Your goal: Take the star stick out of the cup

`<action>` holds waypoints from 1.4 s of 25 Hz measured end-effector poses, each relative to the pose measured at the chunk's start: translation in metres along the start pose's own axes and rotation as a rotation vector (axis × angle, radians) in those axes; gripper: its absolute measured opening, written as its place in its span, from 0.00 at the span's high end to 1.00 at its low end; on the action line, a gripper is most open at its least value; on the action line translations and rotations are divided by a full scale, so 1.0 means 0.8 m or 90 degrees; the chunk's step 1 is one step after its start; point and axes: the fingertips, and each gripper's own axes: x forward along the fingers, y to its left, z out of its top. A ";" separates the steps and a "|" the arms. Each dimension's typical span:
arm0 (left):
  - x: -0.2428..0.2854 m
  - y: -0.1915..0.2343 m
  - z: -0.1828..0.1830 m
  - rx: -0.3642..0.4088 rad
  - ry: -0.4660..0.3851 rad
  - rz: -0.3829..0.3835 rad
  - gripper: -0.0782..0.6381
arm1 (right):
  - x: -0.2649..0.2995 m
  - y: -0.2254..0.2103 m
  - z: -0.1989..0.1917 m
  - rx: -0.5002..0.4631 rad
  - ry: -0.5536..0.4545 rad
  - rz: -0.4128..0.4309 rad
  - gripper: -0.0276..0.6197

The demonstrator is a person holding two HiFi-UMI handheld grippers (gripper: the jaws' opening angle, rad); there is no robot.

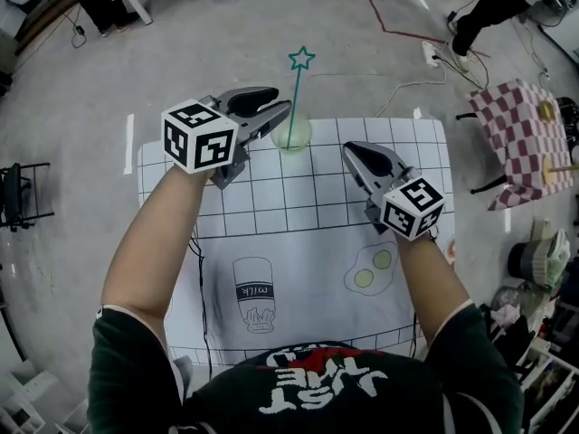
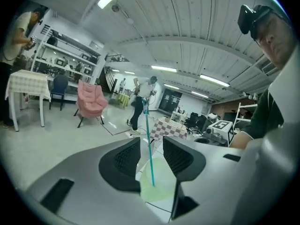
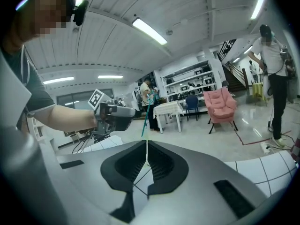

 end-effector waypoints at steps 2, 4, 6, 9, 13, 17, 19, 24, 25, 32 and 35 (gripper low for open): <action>0.013 -0.001 -0.009 0.004 0.030 -0.018 0.69 | 0.001 -0.006 -0.007 0.014 0.000 0.002 0.91; 0.022 -0.001 -0.015 0.010 0.050 -0.032 0.69 | 0.002 -0.010 -0.016 0.026 0.003 0.004 0.90; 0.028 0.000 -0.019 0.012 0.059 -0.040 0.69 | 0.001 -0.012 -0.023 0.029 0.006 0.003 0.91; 0.034 0.004 -0.021 0.005 0.067 -0.044 0.69 | 0.001 -0.017 -0.029 0.034 0.006 0.001 0.91; 0.040 0.005 -0.022 0.000 0.065 -0.052 0.69 | 0.001 -0.020 -0.034 0.037 0.006 0.000 0.90; 0.044 0.005 -0.024 -0.003 0.063 -0.058 0.70 | 0.003 -0.021 -0.040 0.037 0.012 0.000 0.91; 0.045 0.007 -0.026 0.006 0.067 -0.054 0.73 | 0.004 -0.021 -0.043 0.038 0.015 -0.001 0.91; 0.041 0.005 -0.016 -0.005 0.033 -0.065 0.88 | 0.005 -0.019 -0.046 0.038 0.021 -0.002 0.91; 0.041 0.005 -0.014 -0.007 0.029 -0.066 0.88 | 0.005 -0.019 -0.046 0.038 0.021 -0.003 0.90; 0.034 0.005 -0.001 -0.020 -0.004 -0.062 0.88 | 0.003 -0.016 -0.043 0.033 0.022 -0.003 0.90; 0.028 0.005 0.008 -0.017 -0.017 -0.055 0.88 | -0.001 -0.013 -0.039 0.031 0.022 -0.005 0.91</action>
